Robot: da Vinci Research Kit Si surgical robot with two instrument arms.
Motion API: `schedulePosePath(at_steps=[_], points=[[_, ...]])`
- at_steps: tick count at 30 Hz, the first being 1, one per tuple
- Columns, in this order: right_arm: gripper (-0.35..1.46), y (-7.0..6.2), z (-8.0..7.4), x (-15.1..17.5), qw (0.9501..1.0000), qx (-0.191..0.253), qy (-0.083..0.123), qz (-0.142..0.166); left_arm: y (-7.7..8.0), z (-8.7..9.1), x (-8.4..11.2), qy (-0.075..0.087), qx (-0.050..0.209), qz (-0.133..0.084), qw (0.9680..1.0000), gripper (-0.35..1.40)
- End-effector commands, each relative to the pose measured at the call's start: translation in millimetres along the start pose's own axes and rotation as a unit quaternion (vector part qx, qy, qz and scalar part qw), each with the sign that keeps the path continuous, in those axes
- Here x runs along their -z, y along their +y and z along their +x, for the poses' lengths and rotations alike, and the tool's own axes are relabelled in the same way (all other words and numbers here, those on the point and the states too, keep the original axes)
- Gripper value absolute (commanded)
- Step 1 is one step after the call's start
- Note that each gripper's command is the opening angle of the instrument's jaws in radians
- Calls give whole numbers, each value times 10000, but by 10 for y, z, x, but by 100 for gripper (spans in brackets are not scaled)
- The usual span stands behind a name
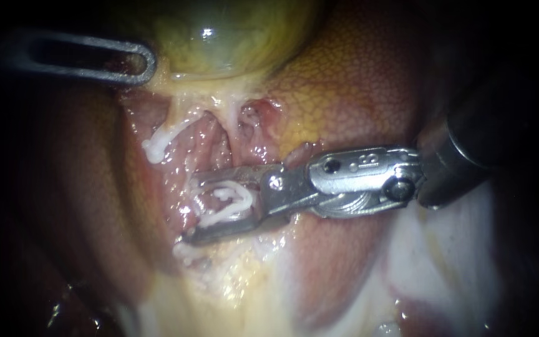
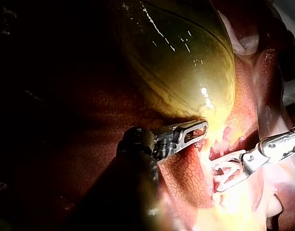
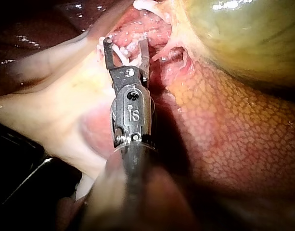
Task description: Clipping third clip right tube
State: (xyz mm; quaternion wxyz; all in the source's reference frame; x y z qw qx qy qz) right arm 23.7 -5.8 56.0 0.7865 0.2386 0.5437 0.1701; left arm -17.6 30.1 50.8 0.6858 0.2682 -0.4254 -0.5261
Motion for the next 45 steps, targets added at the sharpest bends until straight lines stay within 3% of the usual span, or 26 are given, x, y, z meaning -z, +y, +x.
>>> schedulePosePath(at_steps=[1,6,13,19,27,35,40,45], points=[[41,-1,1,1,10000,-4,15,3,0,0,0,-1,-1,1,10000,-35],[41,-6,17,14,10000,-50,52,24,0,0,0,0,-1,1,10000,-35],[41,-12,42,60,9997,-140,186,-8,0,0,1,0,-1,2,10000,-35],[41,-10,52,100,9994,-195,269,-4,0,0,1,0,-1,2,10000,-35],[41,11,37,119,9994,-233,257,-74,0,0,1,0,-1,2,10000,-35],[42,37,1,97,9982,-510,263,-148,0,0,0,-1,-2,1,10000,-35],[43,49,-13,78,9979,-588,268,-56,0,1,0,-1,-2,1,10000,-35],[43,53,-17,62,9954,-741,546,254,0,1,0,-1,-2,0,10000,-35]])
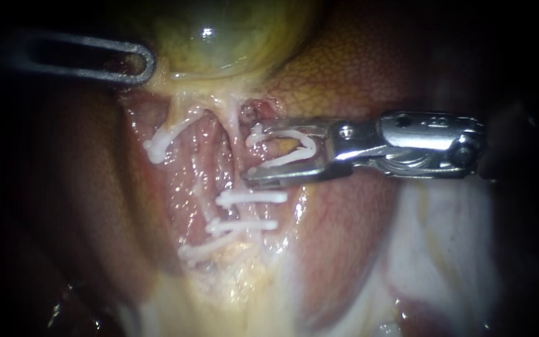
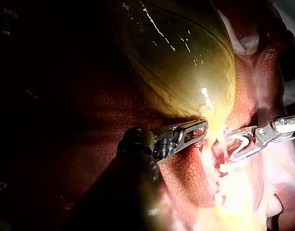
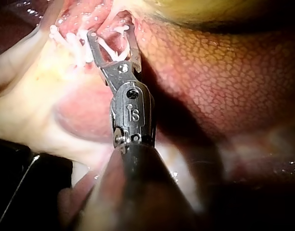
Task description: Clipping third clip right tube
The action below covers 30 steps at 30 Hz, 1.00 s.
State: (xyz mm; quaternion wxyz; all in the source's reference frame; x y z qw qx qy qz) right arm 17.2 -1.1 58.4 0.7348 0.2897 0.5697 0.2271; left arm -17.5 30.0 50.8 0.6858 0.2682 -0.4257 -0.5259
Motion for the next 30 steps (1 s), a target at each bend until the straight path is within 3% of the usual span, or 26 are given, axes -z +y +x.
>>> schedulePosePath(at_steps=[1,4,10,17,23,30], points=[[43,0,1,-1,10000,-7,69,27,0,0,0,0,0,-1,10000,-35],[43,2,3,-9,9992,-109,334,191,0,0,0,0,0,-1,10000,-35],[43,4,7,-20,9972,-84,603,429,0,0,0,0,0,-2,10000,-35],[43,2,15,-22,9911,-37,1008,864,0,0,0,0,0,-2,10000,-35],[41,-9,35,-18,9883,-70,1083,1072,0,0,0,-1,0,-3,10000,-35],[37,-19,51,-13,9879,-119,1093,1093,0,0,0,-1,0,-3,10000,-35]])
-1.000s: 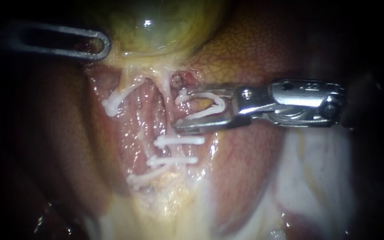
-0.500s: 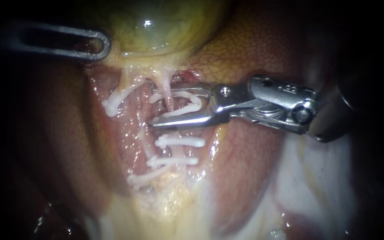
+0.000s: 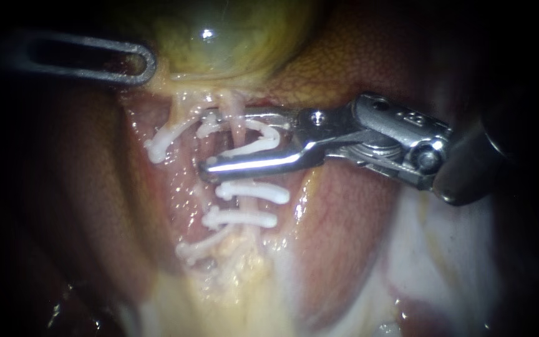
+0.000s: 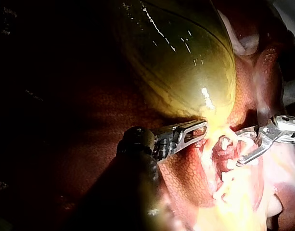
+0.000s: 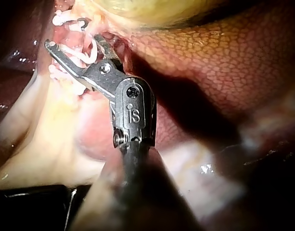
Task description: Clipping third clip right tube
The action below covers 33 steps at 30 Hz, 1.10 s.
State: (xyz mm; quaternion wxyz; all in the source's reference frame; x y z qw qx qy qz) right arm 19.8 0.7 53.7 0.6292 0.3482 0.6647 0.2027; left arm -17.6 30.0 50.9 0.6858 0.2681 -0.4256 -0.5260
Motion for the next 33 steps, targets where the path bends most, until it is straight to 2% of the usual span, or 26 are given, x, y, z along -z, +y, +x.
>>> schedulePosePath(at_steps=[1,7,17,20,25,33], points=[[35,0,1,0,10000,-3,-2,3,0,0,0,0,0,-1,10000,-35],[20,2,2,1,10000,-6,-1,2,0,0,0,0,0,-1,10000,-35],[-18,6,1,2,10000,-34,-1,3,0,0,0,0,0,-1,10000,-35],[-35,7,1,3,10000,-63,-1,4,0,0,0,0,0,-1,10000,-35],[-35,7,0,4,9997,-239,17,-85,0,0,-1,0,0,-1,10000,-35],[-35,9,0,5,9997,-237,17,-88,0,0,-1,0,0,-1,10000,-35]])
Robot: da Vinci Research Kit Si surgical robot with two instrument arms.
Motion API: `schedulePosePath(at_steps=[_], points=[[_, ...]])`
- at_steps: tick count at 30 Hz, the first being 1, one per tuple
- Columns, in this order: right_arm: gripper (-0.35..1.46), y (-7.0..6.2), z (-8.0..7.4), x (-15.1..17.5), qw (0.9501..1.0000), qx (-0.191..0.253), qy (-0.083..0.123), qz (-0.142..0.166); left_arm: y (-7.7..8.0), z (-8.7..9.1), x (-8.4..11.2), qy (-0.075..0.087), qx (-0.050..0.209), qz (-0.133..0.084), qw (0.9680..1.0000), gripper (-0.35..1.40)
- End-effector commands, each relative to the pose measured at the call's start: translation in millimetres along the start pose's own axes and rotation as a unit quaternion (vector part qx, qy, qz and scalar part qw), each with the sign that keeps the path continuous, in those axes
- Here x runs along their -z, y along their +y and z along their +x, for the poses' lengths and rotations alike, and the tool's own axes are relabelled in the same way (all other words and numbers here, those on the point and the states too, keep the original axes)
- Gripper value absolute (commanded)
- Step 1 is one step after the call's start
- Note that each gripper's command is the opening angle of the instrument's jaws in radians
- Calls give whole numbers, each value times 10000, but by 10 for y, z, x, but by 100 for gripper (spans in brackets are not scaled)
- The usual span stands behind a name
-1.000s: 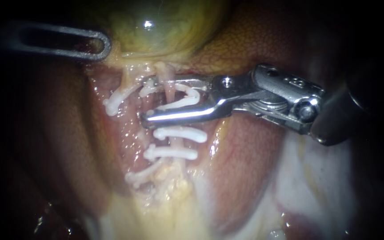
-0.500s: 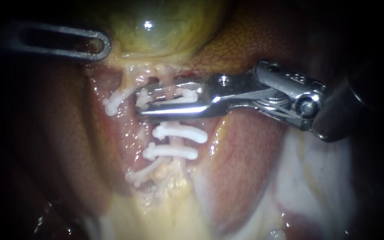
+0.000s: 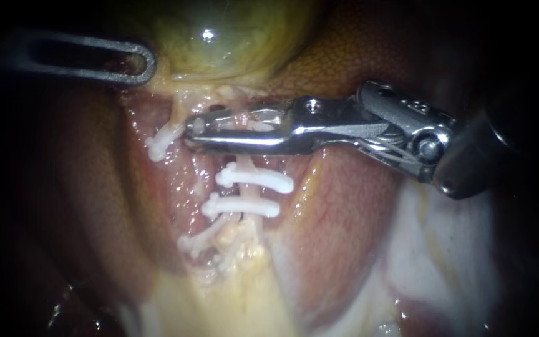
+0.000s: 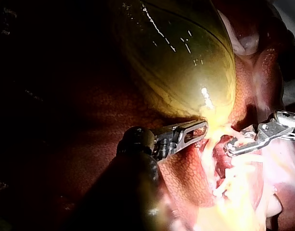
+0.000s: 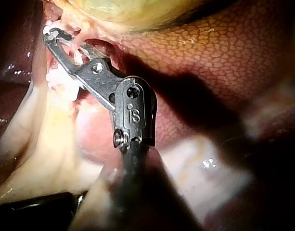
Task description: Clipping third clip right tube
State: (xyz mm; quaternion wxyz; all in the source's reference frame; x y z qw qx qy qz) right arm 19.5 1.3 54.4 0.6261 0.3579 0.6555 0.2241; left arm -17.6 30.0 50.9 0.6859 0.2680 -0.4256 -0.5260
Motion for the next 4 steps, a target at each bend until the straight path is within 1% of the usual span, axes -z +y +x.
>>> schedulePosePath(at_steps=[1,4], points=[[-35,1,-1,1,10000,2,-1,0,0,0,0,0,0,0,10000,-35],[-35,2,-2,2,10000,4,-2,1,1,0,0,1,0,2,10000,-35]])
